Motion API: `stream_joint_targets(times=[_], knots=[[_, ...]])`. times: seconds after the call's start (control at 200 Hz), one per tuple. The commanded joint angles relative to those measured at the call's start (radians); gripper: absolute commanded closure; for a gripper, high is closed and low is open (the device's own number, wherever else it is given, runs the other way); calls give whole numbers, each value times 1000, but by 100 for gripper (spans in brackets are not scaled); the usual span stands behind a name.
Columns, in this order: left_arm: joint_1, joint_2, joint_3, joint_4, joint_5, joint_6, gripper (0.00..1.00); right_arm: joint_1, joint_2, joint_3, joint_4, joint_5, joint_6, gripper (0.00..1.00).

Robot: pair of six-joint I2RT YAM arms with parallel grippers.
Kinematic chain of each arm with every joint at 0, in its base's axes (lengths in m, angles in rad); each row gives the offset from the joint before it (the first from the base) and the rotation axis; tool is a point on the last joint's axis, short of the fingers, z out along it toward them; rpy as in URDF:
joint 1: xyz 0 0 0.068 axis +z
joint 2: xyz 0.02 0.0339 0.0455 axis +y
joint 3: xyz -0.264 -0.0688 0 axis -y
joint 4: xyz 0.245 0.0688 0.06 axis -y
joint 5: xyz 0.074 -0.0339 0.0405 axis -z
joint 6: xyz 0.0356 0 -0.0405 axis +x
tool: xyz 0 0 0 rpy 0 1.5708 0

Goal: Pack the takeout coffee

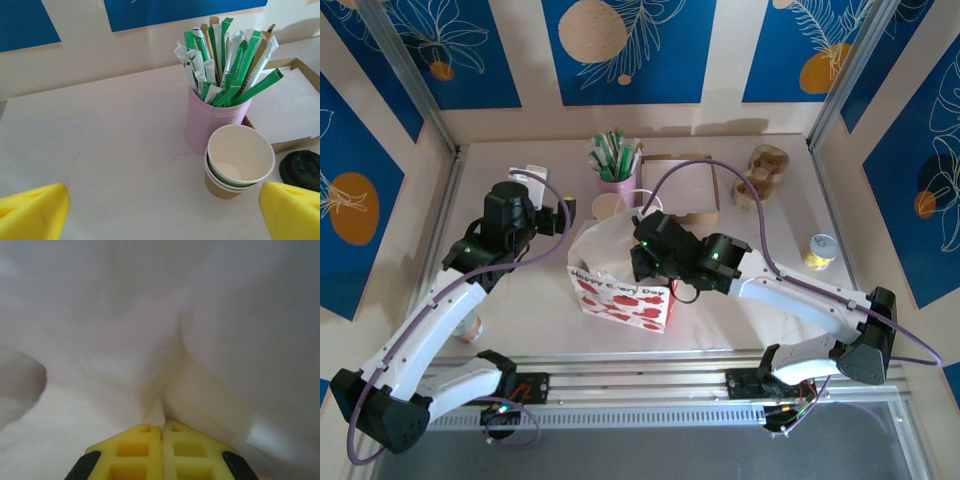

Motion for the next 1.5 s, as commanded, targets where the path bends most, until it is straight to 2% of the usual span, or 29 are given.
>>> stream_joint_targets(times=[0.0,0.055,0.12,0.275,0.325,0.53,0.64,0.735,0.905,1.055,1.145,1.305,1.496], knots=[[7,1,-1,2,13,-3,3,-9,-25,17,-1,-18,7,99],[7,3,-2,3,14,-3,3,-11,-17,33,-15,-31,2,93],[7,1,-2,2,12,-3,3,-10,-5,59,-47,-38,2,77],[7,1,-2,3,13,-3,3,1,-43,95,-50,-65,-11,62],[7,3,-2,1,14,-3,3,1,-64,113,-46,-75,-18,60],[7,3,0,2,15,-3,3,-5,-49,187,-31,-87,-95,62],[7,1,-1,0,9,-1,3,-21,17,207,-18,-118,-115,71],[7,0,-2,0,8,0,3,-42,76,207,-3,-140,-116,75],[7,-2,-2,1,7,2,3,-77,155,157,29,-139,-109,76],[7,-5,-2,0,8,3,3,-85,232,125,14,-62,-112,76],[7,-6,-2,1,6,4,3,-77,261,107,16,-62,-110,77],[7,-8,-2,1,6,4,3,-35,241,115,6,-68,-119,76],[7,-6,-1,2,10,4,3,-14,121,247,-68,-72,-152,72]])
